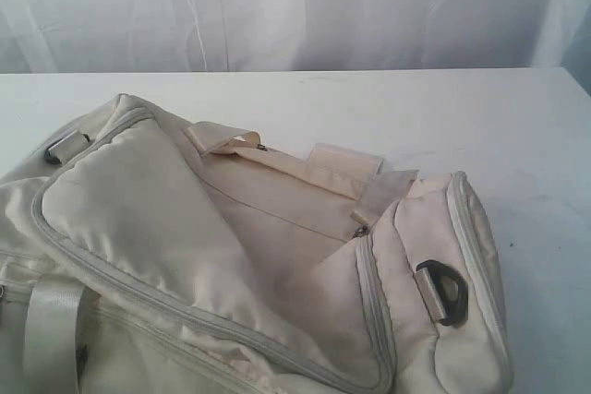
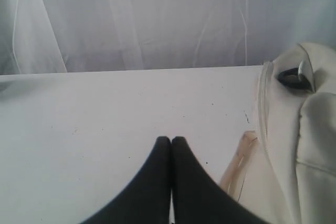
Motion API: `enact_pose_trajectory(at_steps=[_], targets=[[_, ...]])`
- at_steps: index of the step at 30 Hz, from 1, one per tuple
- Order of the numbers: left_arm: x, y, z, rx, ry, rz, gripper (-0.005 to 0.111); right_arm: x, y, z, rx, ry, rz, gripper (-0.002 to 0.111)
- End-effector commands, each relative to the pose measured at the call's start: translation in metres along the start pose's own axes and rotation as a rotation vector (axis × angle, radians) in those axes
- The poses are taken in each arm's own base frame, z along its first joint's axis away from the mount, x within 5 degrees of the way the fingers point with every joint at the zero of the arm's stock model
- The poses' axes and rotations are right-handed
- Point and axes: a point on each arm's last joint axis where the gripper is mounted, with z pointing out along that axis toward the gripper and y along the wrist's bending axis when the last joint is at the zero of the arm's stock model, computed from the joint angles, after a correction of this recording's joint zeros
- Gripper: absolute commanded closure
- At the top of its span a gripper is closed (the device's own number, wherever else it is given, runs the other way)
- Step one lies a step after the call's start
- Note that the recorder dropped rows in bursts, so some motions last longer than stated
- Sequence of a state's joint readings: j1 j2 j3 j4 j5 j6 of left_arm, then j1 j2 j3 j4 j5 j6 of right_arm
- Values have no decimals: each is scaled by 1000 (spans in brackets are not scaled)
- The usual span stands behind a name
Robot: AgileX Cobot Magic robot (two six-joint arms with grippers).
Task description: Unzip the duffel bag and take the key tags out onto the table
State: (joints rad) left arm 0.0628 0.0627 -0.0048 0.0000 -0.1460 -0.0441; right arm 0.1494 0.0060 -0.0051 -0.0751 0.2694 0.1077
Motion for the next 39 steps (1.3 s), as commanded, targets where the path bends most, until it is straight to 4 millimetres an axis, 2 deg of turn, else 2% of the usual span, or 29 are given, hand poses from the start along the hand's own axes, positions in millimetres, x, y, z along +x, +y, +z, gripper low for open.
enact_pose_trajectory(at_steps=[1, 5, 8, 10, 12, 14, 17, 19, 22, 23, 24, 26, 29, 30, 32, 35, 39], targets=[[-1, 0, 0, 5, -20, -4, 107, -17, 2, -2, -23, -209, -5, 108], [-2, 0, 0, 3, -41, -9, 107, -32, 4, -6, -42, -375, -5, 108], [-6, 0, 0, -1, -81, -20, 107, -36, 4, -8, -48, -425, -5, 108], [-10, 1, -1, 1, -120, -107, 107, -37, 4, -8, -56, -433, 31, 108], [-13, 1, -1, 11, -157, -253, 107, -37, 4, -9, -93, -436, 191, 108], [-21, 2, -3, 16, -247, -255, 107, -39, 4, -9, -133, -442, 355, 108], [-32, 2, -5, 5, -372, -128, 107, -39, 7, -10, -127, -441, 211, 108], [-38, 2, 0, 0, -320, -97, 107, -44, 8, -10, -153, -429, 243, 108], [-62, 2, 11, 3, -285, -73, 107, -47, 13, 2, -187, -310, 215, 108], [-72, 2, 17, 6, -272, -46, 107, -52, 17, 6, -221, -301, 201, 108], [-88, 2, 25, 6, -293, 3, 107, -62, 25, 10, -292, -318, 122, 108], [-104, 0, 40, 16, -288, 69, 107, -79, 37, 14, -391, -354, -35, 108], [-129, -2, 67, 46, -258, 175, 107, -107, 53, 37, -500, -207, -104, 108], [-132, -3, 74, 50, -247, 168, 107, -110, 56, 44, -515, -157, -98, 108], [-134, -3, 84, 55, -221, 151, 107, -112, 62, 55, -560, -80, -69, 108], [-121, -2, 103, 55, -80, 152, 107, -108, 74, 65, -695, -5, -8, 108], [-102, -2, 114, 66, 85, 174, 107, -107, 74, 67, -690, 3, -3, 108]])
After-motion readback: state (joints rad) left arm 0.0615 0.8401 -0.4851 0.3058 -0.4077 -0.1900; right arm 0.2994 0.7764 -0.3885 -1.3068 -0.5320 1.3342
